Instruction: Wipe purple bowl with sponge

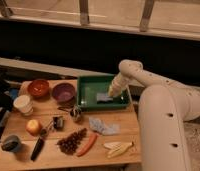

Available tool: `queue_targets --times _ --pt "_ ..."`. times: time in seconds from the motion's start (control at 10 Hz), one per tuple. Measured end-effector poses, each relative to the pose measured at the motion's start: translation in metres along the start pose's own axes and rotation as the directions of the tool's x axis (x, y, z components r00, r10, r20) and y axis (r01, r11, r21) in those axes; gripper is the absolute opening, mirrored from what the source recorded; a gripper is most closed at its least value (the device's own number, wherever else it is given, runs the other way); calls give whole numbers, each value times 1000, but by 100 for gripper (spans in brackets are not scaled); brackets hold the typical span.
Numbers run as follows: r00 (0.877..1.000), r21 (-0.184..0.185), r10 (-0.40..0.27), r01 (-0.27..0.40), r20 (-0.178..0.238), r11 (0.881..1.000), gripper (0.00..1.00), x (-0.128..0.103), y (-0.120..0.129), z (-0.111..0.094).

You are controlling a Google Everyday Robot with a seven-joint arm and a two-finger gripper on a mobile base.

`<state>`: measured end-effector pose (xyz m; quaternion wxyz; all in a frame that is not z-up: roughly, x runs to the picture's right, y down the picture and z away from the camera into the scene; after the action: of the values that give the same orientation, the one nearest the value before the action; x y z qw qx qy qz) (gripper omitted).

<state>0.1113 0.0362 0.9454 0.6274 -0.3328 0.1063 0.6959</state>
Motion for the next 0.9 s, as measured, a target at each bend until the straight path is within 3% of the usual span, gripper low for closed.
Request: queue_targets --times 0.2,0.4,0.5,0.7,0.9 --pt "1000 -7 -9 9 17 1000 0 -2 7 -11" --pt "999 16 -31 31 18 999 0 -7 27 -28" --pt "996 21 -79 78 40 997 0 -13 61 -55" --pt "990 -14 -117 118 79 993 0 -18 93 -80" --pt "978 -113 -171 185 120 976 0 -21 138 -95"
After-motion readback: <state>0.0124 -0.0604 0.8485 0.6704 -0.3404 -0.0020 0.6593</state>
